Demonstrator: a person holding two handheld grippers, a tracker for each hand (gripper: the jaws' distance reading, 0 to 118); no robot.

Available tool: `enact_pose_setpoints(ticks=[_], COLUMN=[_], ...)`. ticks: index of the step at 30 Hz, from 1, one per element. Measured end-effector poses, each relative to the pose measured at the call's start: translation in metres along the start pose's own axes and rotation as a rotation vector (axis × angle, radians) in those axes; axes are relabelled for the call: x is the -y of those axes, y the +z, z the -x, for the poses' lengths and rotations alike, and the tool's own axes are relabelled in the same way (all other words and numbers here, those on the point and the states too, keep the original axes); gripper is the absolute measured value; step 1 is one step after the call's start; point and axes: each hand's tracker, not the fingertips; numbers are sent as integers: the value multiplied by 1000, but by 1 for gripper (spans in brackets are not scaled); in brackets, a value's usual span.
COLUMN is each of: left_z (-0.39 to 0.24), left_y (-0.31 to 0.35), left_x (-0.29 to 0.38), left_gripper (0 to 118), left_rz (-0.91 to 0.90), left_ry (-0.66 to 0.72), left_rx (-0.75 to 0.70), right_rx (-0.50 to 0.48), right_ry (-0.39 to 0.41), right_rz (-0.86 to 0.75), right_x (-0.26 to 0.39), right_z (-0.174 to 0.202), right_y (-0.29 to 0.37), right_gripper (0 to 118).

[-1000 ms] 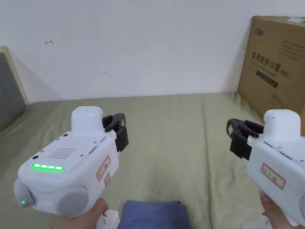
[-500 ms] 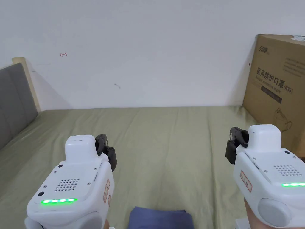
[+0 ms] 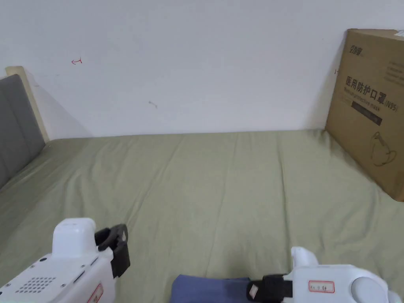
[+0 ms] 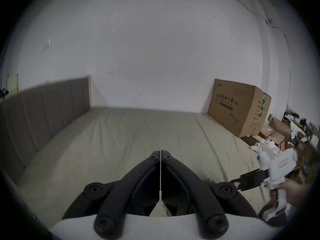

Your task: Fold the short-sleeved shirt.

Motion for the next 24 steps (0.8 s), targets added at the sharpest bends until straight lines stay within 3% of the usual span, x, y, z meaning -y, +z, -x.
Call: enact_pose_setpoints(ticks=[3, 5, 8, 10, 11, 12, 13, 16, 19, 21, 22, 24], left_z=[29, 56, 88, 101, 106, 107, 106, 95, 67, 51, 40, 26], left_y=[-18, -40, -72, -90, -100, -108, -118, -141, -169, -179, -185, -195], left_x=[24, 48, 89, 113, 123, 130, 137, 154, 173, 180, 174, 185], left_gripper=[0, 1, 5, 34, 59, 97, 116, 118, 118, 118, 118, 118], left_rz=[160, 310, 448, 492, 526, 551, 587, 685, 839, 864, 784, 803], left_ry=[180, 388, 691, 841, 874, 880, 894, 936, 945, 833, 854, 912], left_rx=[138, 304, 511, 592, 637, 664, 704, 837, 833, 811, 926, 937], right_rx=[98, 153, 155, 116, 111, 108, 102, 89, 81, 83, 84, 83], right_ry=[-32, -38, -35, -69, -72, -71, -69, -80, -96, -91, -88, -90], right_rz=[53, 80, 87, 77, 76, 76, 76, 78, 78, 75, 74, 72], right_x=[5, 6, 8, 9, 10, 10, 10, 11, 11, 12, 13, 13], right_z=[-25, -42, -55, -59, -60, -61, -62, -63, -64, -63, -62, -63], right_y=[-25, -35, -39, -37, -36, -36, -35, -35, -35, -35, -35, -35], right_gripper=[0, 0, 0, 0, 0, 0, 0, 0, 0, 0, 0, 0])
